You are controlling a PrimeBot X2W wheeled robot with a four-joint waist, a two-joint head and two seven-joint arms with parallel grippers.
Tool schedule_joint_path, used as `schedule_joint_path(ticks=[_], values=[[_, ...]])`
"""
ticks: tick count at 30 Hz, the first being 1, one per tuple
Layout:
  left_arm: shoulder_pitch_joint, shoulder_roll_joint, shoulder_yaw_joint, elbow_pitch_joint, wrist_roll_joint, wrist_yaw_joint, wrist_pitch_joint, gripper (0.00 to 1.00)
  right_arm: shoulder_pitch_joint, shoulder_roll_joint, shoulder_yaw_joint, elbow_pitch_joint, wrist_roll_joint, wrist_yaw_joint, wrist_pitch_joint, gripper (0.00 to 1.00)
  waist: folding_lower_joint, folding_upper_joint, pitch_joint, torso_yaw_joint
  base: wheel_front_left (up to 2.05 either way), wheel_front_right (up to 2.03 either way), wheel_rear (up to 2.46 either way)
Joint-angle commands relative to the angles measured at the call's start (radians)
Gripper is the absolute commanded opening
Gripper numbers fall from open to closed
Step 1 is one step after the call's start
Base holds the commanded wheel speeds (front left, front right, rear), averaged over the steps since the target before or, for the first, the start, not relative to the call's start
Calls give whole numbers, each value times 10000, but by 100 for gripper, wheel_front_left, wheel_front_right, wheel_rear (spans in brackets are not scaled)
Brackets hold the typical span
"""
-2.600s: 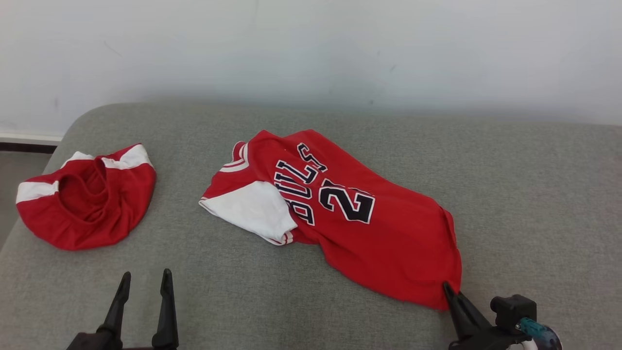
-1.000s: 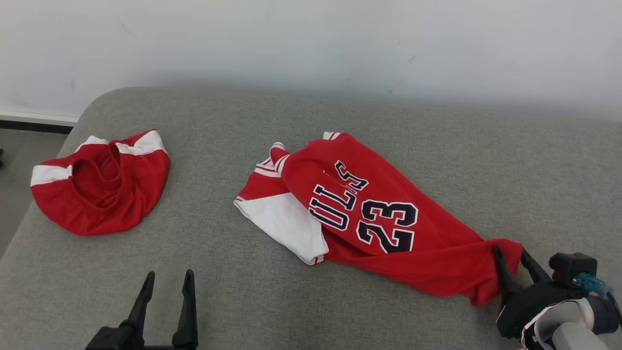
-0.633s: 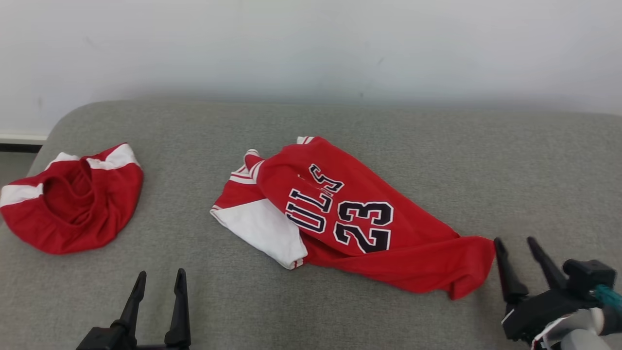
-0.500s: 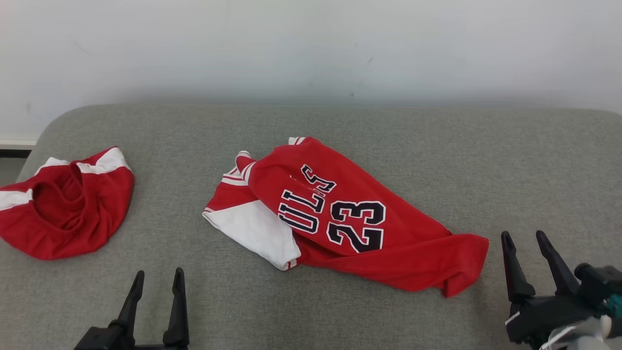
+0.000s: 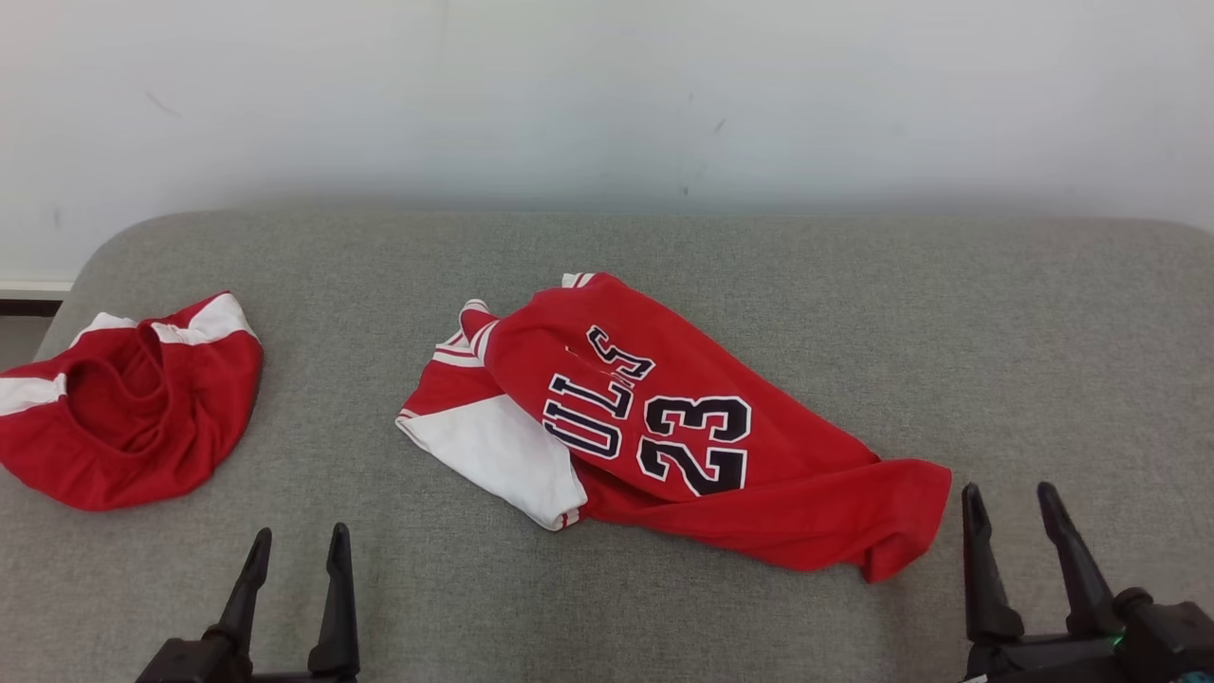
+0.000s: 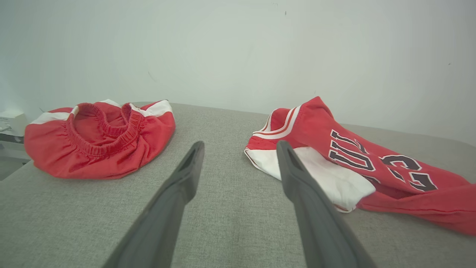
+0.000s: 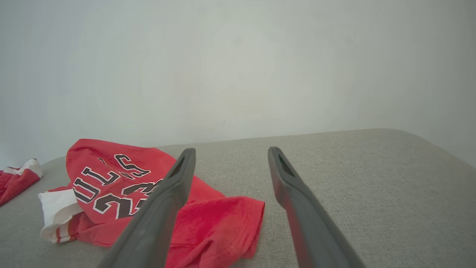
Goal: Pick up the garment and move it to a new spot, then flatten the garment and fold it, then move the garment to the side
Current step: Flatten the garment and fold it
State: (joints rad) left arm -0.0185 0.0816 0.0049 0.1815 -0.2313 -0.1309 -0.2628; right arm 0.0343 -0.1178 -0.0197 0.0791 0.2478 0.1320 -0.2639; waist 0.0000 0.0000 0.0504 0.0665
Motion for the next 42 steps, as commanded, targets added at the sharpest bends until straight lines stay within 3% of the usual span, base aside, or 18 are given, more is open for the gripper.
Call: schedule_joint_path(ticks=[1,12,24,31,42], values=[[6,124,18,9,71,8,-30,100,158,74,78,-57,-144,-26,-3,100,0,0,7,-6,0,0,0],[-1899,1254,-1191,1281,-84,8,-30,100,-269,33,503,198,-217,-27,-4,100,0,0,363,-420,0,0,0],[-4709,2385,-3597,4443,-1146,10,-28,100,-779,-3,549,457,-161,-27,-6,100,0,0,1356,-1386,0,0,0],[-5927,2460,-4915,6052,-2086,10,-8,100,-1035,10,472,486,-239,-27,-5,100,0,0,1733,-1853,0,0,0],[-6791,2482,-5663,6076,-2799,10,-27,100,-1168,77,421,456,-306,-27,-5,100,0,0,1903,-2037,0,0,0]])
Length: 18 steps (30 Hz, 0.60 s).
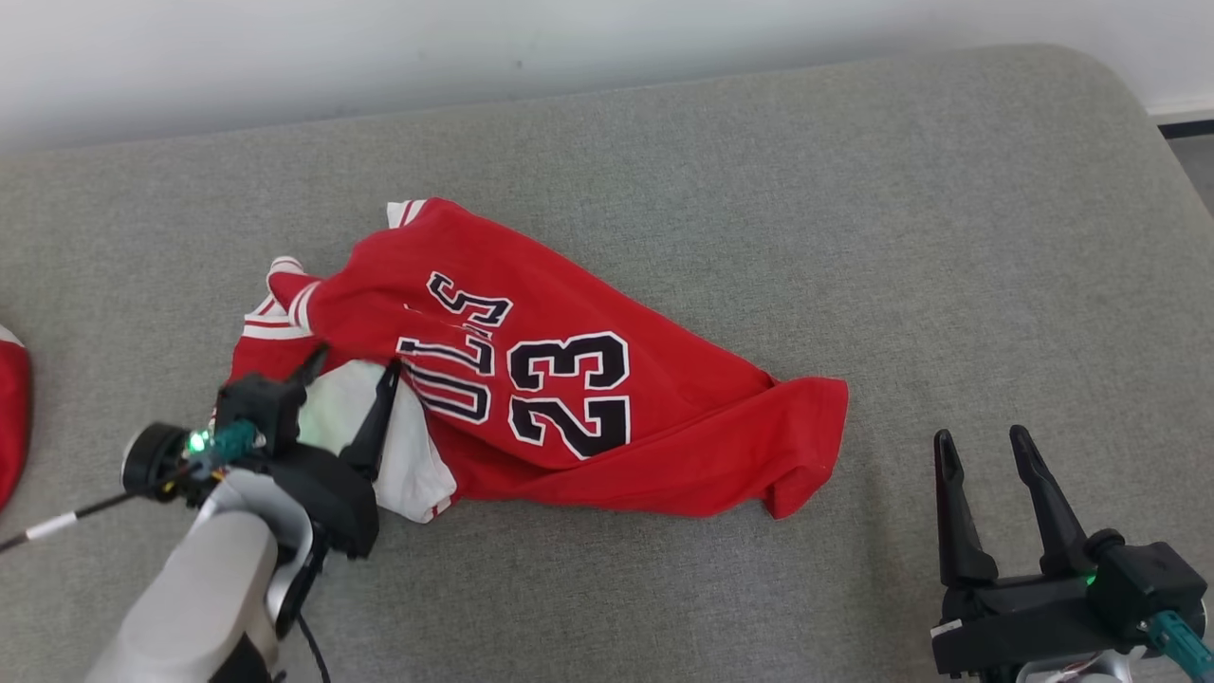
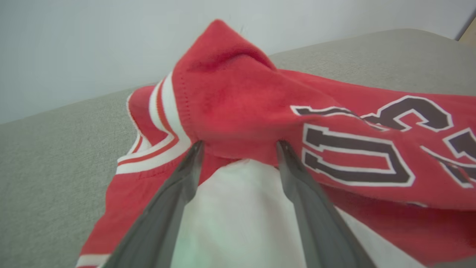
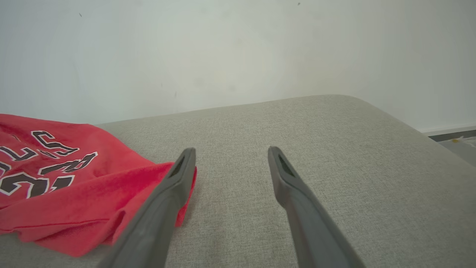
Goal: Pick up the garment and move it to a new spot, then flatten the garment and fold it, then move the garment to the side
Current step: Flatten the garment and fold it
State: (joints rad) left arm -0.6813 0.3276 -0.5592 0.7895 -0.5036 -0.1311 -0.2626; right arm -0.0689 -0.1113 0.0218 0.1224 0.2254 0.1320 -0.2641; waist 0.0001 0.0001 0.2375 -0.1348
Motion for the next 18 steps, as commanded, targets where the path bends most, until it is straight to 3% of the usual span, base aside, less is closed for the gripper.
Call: schedule_joint_path(ticks=[1,10,17,18], values=[[-264,-19,-52,8,-144,11,-29,100,-185,1,23,36,-89,-27,-3,100,-1,-1,64,-44,0,0,0],[-930,-232,-980,1522,-689,13,46,100,-298,-33,-61,146,-149,-27,-4,100,-1,-1,99,-214,0,0,0],[-954,-39,-1620,1965,-1314,15,88,100,-132,60,-128,185,-174,-27,-3,100,-1,-1,-42,-186,0,0,0],[-981,-11,-1727,1977,-1431,15,83,93,-160,70,-95,174,-170,-25,-4,100,-1,-1,-55,-181,0,0,0]])
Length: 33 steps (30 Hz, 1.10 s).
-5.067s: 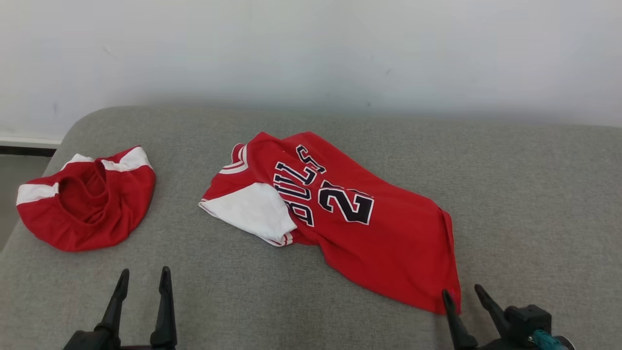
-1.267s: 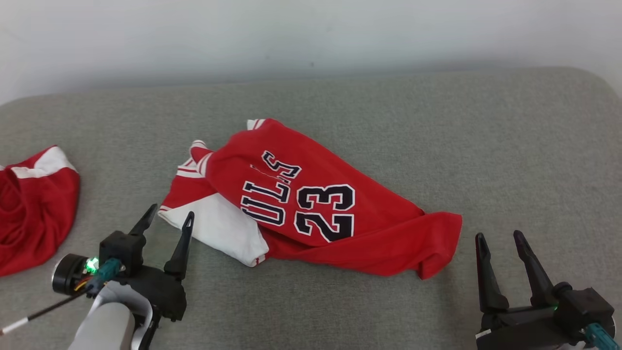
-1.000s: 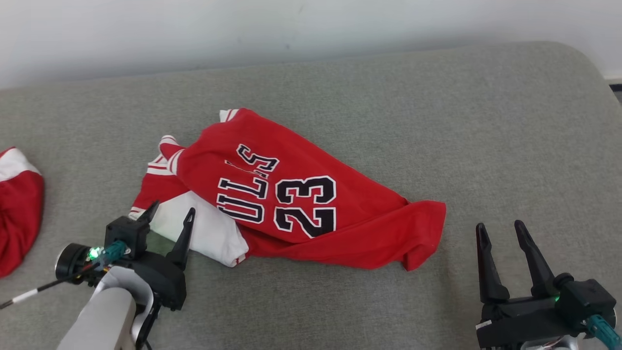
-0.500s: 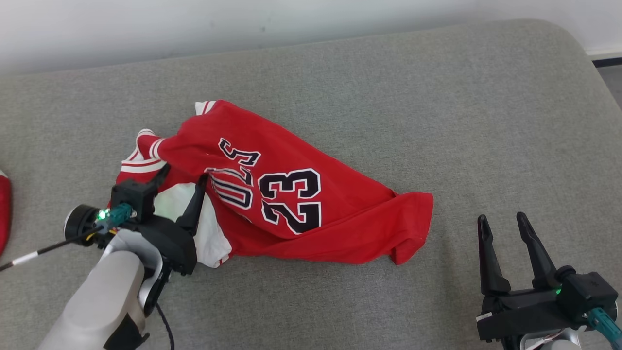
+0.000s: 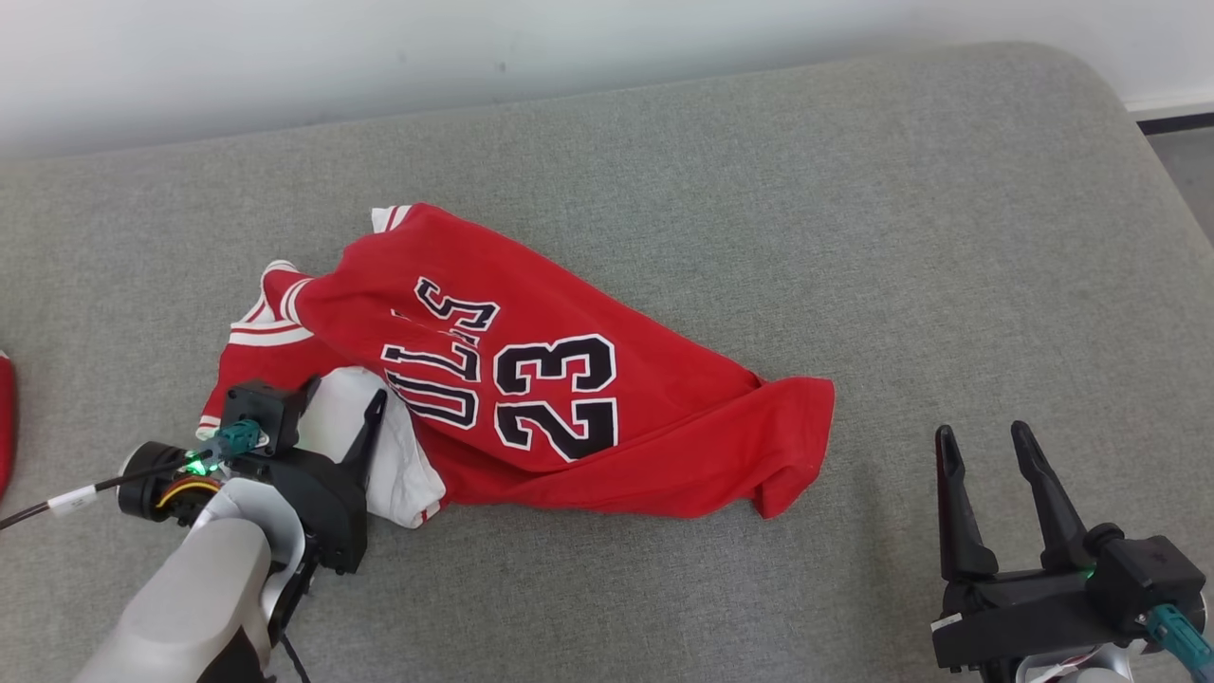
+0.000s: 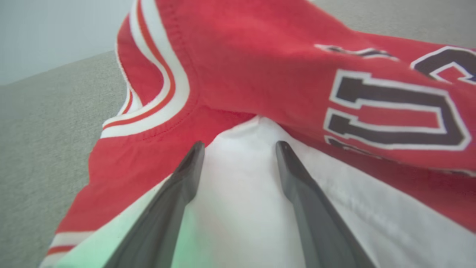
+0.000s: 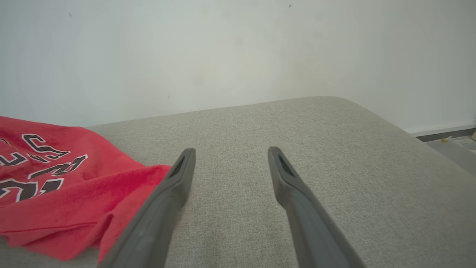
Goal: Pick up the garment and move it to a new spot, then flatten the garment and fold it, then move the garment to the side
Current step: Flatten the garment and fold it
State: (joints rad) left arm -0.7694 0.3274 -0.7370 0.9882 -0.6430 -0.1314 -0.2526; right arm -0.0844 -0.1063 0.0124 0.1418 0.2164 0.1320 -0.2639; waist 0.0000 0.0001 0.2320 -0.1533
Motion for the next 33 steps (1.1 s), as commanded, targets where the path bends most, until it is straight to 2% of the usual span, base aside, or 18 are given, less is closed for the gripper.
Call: schedule_joint_path(ticks=[1,2,13,16,17,18,21,26,30,33], values=[[-137,32,-31,20,-134,18,-24,64,-23,27,14,-26,-81,-27,-6,100,0,-1,-12,6,0,0,0],[-161,57,-126,49,-198,18,-28,0,-35,33,26,-27,-84,-27,-5,100,0,-1,-21,10,0,0,0],[-326,31,-819,346,-764,18,-117,0,64,-128,46,87,-14,-27,-6,100,0,-1,-241,65,0,0,0],[-392,50,-700,183,-796,18,-121,0,190,-113,3,137,-35,-27,-6,100,0,-1,-402,214,0,0,0],[-418,104,-503,10,-756,21,-123,15,241,-103,-11,150,-35,-27,-6,100,0,-1,-479,278,0,0,0],[-359,162,-276,-230,-658,77,-125,100,264,-86,-4,159,-28,-25,-6,100,0,-1,-540,326,0,0,0],[268,232,563,-1199,-371,335,-125,100,283,-62,23,154,2,-25,-6,100,0,-1,-790,521,0,0,0],[1838,342,2535,-3528,566,967,-129,100,512,-79,-4,175,25,-27,-6,100,0,-1,-1245,925,0,0,0],[3607,146,4218,-5395,1470,1317,-130,100,676,-123,1,152,45,-27,-6,100,0,-1,-1558,1218,0,0,0],[4839,-139,5288,-6559,2077,1370,-130,100,825,-137,-27,123,34,-27,-6,100,0,-1,-1788,1446,0,0,0]])
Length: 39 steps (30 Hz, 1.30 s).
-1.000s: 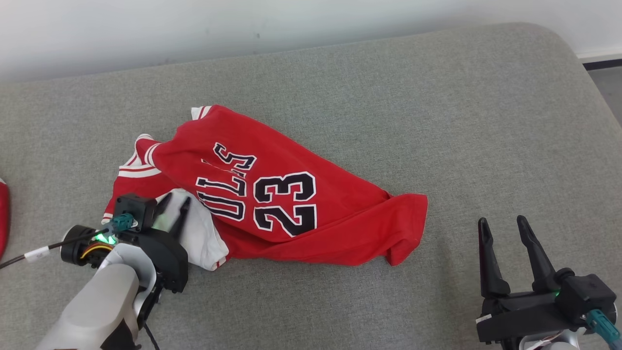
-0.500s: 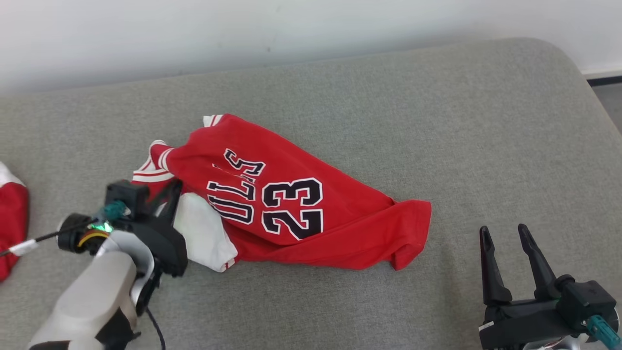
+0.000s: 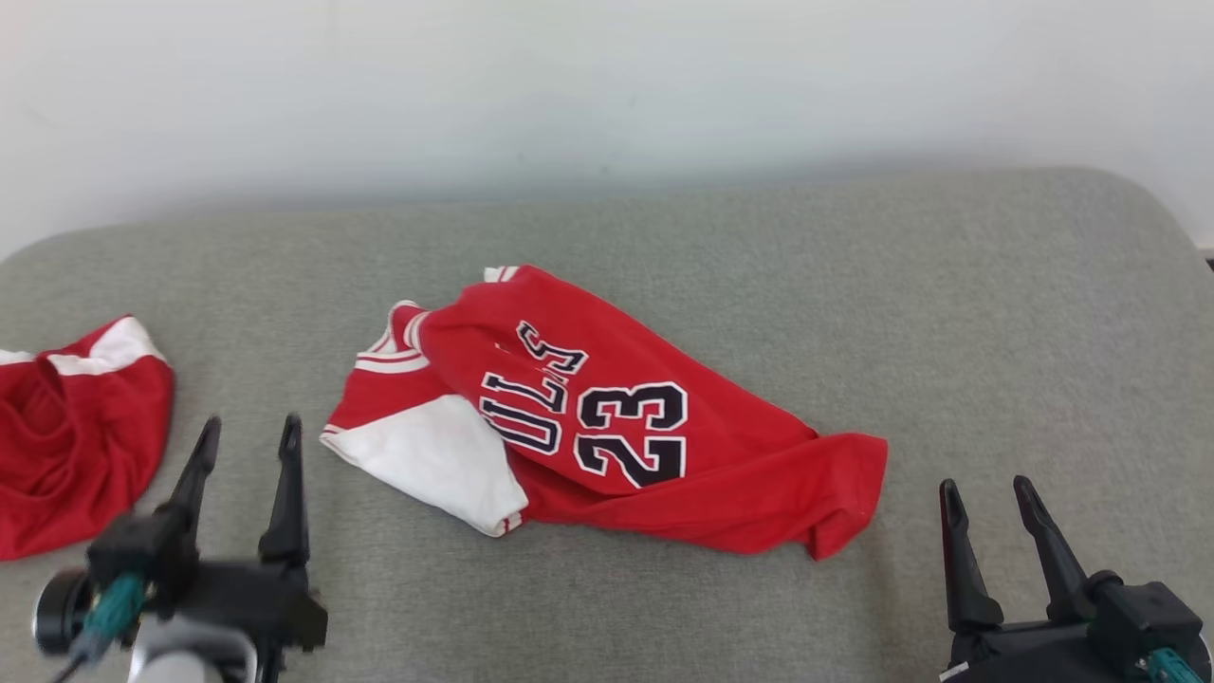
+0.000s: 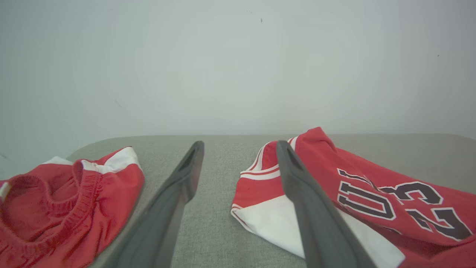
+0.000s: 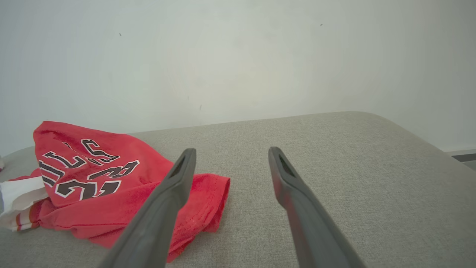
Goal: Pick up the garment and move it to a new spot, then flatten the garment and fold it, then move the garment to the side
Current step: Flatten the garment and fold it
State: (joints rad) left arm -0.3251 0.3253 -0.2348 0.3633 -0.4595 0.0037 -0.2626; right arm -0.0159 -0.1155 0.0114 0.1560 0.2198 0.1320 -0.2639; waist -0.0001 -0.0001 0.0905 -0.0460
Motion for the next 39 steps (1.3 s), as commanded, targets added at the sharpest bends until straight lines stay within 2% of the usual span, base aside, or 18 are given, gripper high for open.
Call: schedule_joint_path(ticks=[1,8,9,17,23,29,30,39], values=[[780,-234,569,-620,386,0,-31,100,191,-47,-14,-28,0,-25,-5,100,1,1,-435,437,0,0,0],[2466,-1023,1698,-1981,1378,-227,-30,100,441,-71,-21,-140,30,-27,-6,100,1,1,-664,917,0,0,0],[2811,-1296,1998,-2222,1565,-351,-30,100,471,-64,19,-189,46,-25,-6,100,1,1,-701,1066,0,0,0],[3619,-2098,2867,-2500,2132,-727,-30,100,563,25,161,-203,34,-27,-6,100,1,1,-788,1315,0,0,0],[3812,-2413,3187,-2440,2466,-970,-30,100,589,28,203,-142,37,-27,-6,100,1,1,-824,1262,0,0,0],[3052,-2506,2624,-2061,2706,-1256,-32,100,390,-8,284,-89,64,-27,-6,100,1,1,-663,920,0,0,0],[2679,-2506,2200,-1763,2783,-1288,-30,100,313,-6,297,-52,68,-27,-5,100,1,1,-560,774,0,0,0],[518,-2204,408,322,2737,-1329,-31,100,-133,116,330,106,25,-27,-5,100,1,1,139,-157,0,0,0]])
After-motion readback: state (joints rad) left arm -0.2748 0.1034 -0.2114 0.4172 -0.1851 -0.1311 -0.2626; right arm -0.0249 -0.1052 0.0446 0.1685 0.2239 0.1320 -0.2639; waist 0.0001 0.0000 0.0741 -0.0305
